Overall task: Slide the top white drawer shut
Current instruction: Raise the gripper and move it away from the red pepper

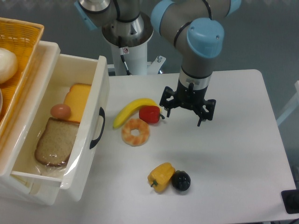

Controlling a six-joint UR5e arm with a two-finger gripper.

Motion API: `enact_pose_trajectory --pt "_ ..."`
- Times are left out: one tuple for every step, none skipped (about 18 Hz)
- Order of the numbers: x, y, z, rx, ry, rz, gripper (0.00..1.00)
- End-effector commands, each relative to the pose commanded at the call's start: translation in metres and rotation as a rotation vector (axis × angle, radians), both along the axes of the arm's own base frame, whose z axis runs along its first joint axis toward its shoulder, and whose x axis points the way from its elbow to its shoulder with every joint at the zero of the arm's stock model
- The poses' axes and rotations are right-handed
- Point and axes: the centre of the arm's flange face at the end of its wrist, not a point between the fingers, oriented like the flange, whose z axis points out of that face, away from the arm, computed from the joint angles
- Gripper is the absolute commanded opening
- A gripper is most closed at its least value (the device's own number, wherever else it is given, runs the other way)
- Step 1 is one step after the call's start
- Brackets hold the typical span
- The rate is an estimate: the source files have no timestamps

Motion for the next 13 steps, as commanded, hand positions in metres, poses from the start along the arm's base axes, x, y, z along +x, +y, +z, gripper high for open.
enact_pose_trajectory --pt "-0.002 0.001 -0.005 -0.012 -0.001 0.014 1.00" --pt "-0.003 0.001 -0.007 -0.014 -0.001 0.036 1.00" --pt "-0.004 0.003 -0.009 -0.013 -0.002 0.056 1.00" --pt "-0.007 0.005 -0.010 -0.009 0.001 0.073 1.00" --pt "-0.010 0.007 -0.011 -0.008 0.004 0.088 1.00" --pt "-0.012 0.007 -0.013 -0.009 0.000 0.103 1.00" --pt "-0.013 0.008 -0.015 -0.010 -0.002 0.120 1.00" --pt "-0.014 0.008 -0.017 -0.015 -0.003 0.139 1.00" --pt "-0.015 0.007 -0.018 -0.032 0.006 0.165 1.00" --pt "-0.015 0.008 -0.021 -0.048 0.014 0.188 1.00" --pt "-0.013 0.014 -0.024 -0.063 0.020 0.201 1.00" --pt "-0.012 0.018 -0.026 -0.066 0.021 0.214 1.00" --pt "-0.013 0.019 -0.028 -0.067 0.018 0.237 1.00"
